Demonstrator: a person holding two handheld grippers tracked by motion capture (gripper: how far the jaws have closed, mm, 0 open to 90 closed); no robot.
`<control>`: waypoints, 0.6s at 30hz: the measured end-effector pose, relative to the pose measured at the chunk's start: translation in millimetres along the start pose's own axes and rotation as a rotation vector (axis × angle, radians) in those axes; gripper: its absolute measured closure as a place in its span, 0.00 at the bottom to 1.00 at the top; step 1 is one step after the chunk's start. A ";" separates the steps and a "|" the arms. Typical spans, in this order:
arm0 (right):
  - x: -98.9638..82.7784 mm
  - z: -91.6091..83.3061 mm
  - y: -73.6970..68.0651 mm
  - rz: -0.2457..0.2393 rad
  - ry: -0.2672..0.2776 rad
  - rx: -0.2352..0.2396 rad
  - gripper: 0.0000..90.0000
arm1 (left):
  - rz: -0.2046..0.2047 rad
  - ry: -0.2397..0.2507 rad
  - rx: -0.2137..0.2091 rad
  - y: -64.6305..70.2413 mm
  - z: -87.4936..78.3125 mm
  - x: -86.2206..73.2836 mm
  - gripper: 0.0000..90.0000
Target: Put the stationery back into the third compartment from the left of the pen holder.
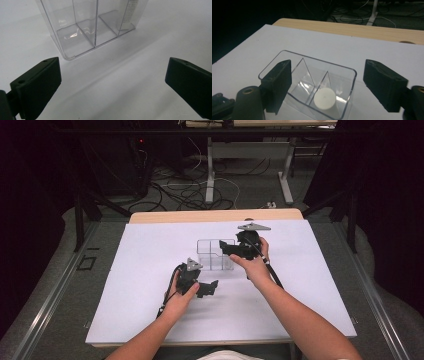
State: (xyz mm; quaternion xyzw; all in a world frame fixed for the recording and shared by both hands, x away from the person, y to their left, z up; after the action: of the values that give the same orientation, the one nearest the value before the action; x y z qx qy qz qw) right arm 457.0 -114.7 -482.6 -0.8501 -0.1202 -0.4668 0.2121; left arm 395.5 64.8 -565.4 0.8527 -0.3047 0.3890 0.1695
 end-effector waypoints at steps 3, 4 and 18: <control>-2.4 -4.0 1.2 -0.004 -0.002 0.007 0.19 | 0.000 -0.001 0.002 -0.5 -0.4 -0.1 0.00; -3.6 -5.7 1.2 0.000 -0.010 0.014 0.18 | 0.001 -0.003 0.004 -0.8 -0.7 -0.1 0.00; -21.3 -27.1 15.3 -0.063 -0.046 0.009 0.09 | -0.008 0.008 0.011 -7.0 -10.1 2.5 0.01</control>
State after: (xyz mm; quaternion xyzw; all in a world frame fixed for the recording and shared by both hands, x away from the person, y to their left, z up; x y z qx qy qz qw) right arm 431.7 -141.1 -491.6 -0.8555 -0.1541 -0.4528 0.1981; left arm 395.7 74.4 -557.4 0.8533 -0.2985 0.3934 0.1673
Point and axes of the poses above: each handheld gripper's, and its own axes: z roughly forward along the jaws, x roughly out of its top, y roughly to its right, the point moved 3 cm from there along z, roughly forward along the jaws, and after that the axes turned 4 degrees about z, right-handed, at the moved point
